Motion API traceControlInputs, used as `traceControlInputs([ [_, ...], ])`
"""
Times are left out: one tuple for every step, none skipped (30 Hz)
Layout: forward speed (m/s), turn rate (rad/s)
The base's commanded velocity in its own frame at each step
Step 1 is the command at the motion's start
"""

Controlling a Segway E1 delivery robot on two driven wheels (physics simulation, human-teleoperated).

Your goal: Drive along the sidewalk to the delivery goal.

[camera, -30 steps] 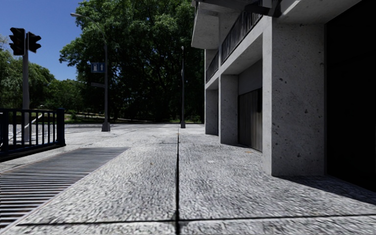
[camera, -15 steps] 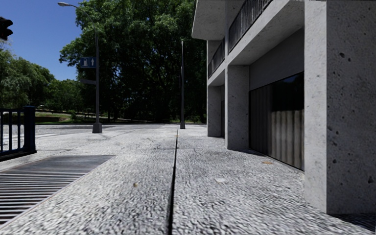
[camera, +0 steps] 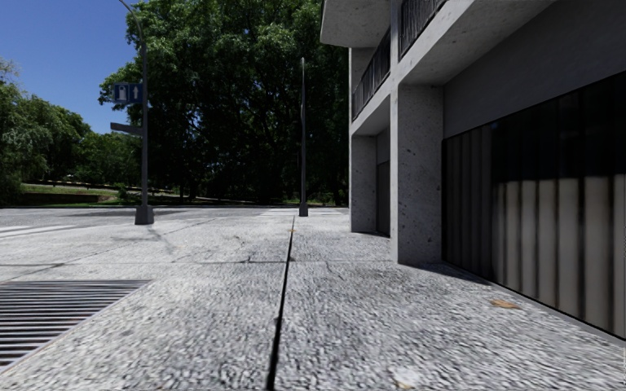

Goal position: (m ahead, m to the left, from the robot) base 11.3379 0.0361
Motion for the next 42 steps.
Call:
traceControlInputs([
  [2.0,0.13],
  [2.0,0.13],
  [2.0,0.13],
  [2.0,0.13],
  [2.0,0.13],
  [2.0,0.13],
  [2.0,0.13],
  [2.0,0.13],
  [2.0,0.13],
  [2.0,0.13],
  [2.0,0.13],
  [2.0,0.13],
  [2.0,0.13],
  [2.0,0.15],
  [2.0,0.15],
  [2.0,0.17],
  [2.0,0.17],
  [2.0,0.16],
  [2.0,0.16],
  [2.0,0.14],
  [2.0,0.14],
  [2.0,0.13],
  [2.0,0.13],
  [2.0,0.13],
  [2.0,0.13],
  [2.0,0.0],
  [2.0,0.0],
  [2.0,0.0],
  [2.0,0.0],
  [2.0,0.0],
  [2.0,0.0],
  [2.0,0.0],
  [2.0,0.0],
  [2.0,0.0],
  [2.0,0.0],
  [2.0,0.0],
  [2.0,0.0],
  [2.0,0.0],
  [2.0,0.0],
  [2.0,0.0],
  [2.0,0.0],
  [2.0,0.0],
])
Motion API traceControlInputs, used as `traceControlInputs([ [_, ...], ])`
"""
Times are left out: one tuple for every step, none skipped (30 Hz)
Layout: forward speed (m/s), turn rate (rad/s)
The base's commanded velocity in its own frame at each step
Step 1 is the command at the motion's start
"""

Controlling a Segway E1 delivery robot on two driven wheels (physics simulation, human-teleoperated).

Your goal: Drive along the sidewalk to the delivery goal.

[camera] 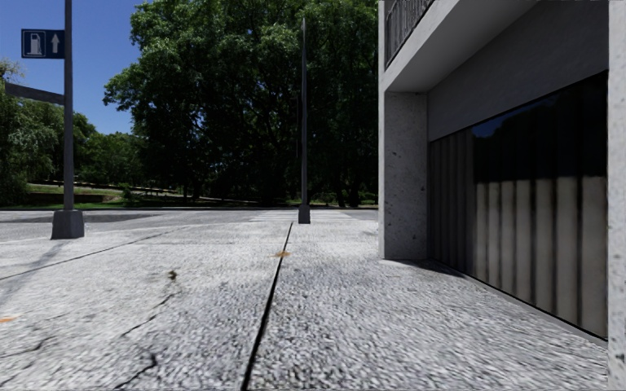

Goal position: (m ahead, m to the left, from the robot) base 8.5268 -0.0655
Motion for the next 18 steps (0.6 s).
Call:
traceControlInputs([
  [2.0,0.0],
  [2.0,0.0],
  [2.0,0.0],
  [2.0,0.0],
  [2.0,0.0],
  [2.0,0.0],
  [2.0,0.0],
  [2.0,0.0],
  [2.0,0.0],
  [2.0,0.0],
  [2.0,0.0],
  [2.0,0.0],
  [2.0,0.0],
  [2.0,0.0],
  [2.0,0.0],
  [2.0,0.0],
  [2.0,0.0],
  [2.0,0.0],
])
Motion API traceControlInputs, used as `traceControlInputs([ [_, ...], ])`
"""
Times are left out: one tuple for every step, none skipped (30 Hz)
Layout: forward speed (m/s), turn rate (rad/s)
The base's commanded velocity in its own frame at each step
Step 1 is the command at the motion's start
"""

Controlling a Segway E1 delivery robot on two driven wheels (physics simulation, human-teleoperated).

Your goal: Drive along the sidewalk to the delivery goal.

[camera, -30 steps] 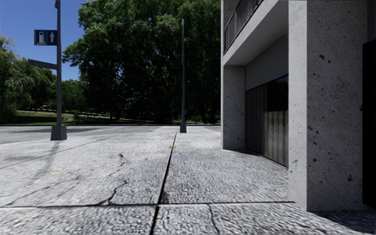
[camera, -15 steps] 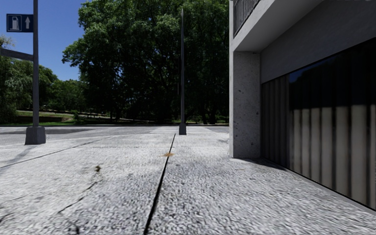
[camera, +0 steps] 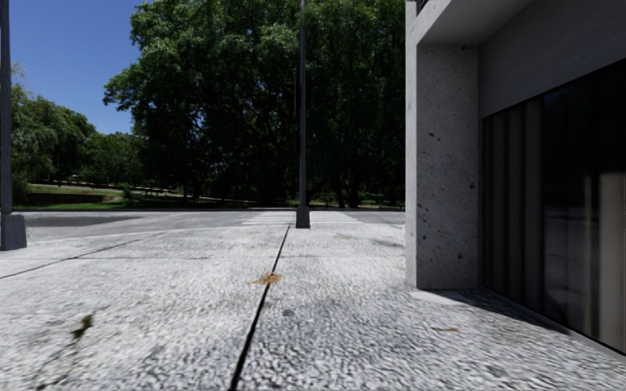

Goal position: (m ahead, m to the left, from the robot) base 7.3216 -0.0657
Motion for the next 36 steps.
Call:
traceControlInputs([
  [2.0,0.0],
  [2.0,0.0],
  [2.0,0.0],
  [2.0,0.0],
  [2.0,0.0],
  [2.0,0.0],
  [2.0,0.0],
  [2.0,0.0],
  [2.0,0.0],
  [2.0,0.0],
  [2.0,0.0],
  [2.0,0.0],
  [2.0,0.0],
  [2.0,0.0],
  [2.0,0.0],
  [2.0,0.0],
  [2.0,0.0],
  [2.0,0.0],
  [2.0,0.0],
  [2.0,0.0],
  [2.0,0.0],
  [2.0,0.0],
  [2.0,0.0],
  [2.0,0.0],
  [2.0,0.0],
  [2.0,0.0],
  [2.0,0.0],
  [2.0,0.0],
  [2.0,0.0],
  [2.0,0.0],
  [2.0,0.0],
  [2.0,0.0],
  [2.0,0.0],
  [2.0,0.0],
  [2.0,0.0],
  [2.0,0.0],
])
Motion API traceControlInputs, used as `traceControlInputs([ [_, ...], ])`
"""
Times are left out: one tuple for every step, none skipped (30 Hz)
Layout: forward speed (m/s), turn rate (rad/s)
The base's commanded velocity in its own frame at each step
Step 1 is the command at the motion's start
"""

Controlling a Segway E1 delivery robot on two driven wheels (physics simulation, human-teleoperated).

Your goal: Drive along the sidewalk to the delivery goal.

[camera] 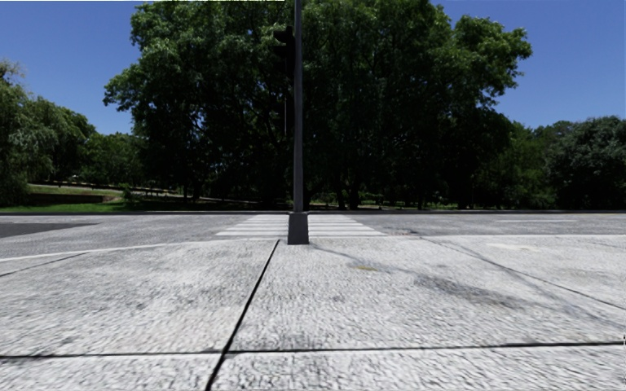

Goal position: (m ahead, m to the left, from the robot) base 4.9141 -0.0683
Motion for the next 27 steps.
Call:
traceControlInputs([
  [2.0,0.0],
  [2.0,0.0],
  [2.0,0.0],
  [2.0,0.0],
  [2.0,0.0],
  [2.0,0.0],
  [2.0,0.0],
  [2.0,0.0],
  [2.0,0.0],
  [2.0,0.0],
  [2.0,0.0],
  [2.0,0.0],
  [2.0,0.0],
  [2.0,0.0],
  [2.0,0.0],
  [2.0,0.0],
  [2.0,0.0],
  [2.0,0.0],
  [2.0,0.0],
  [2.0,0.0],
  [2.0,0.0],
  [2.0,0.0],
  [2.0,0.0],
  [2.0,0.0],
  [2.0,0.0],
  [2.0,0.0],
  [2.0,0.0],
])
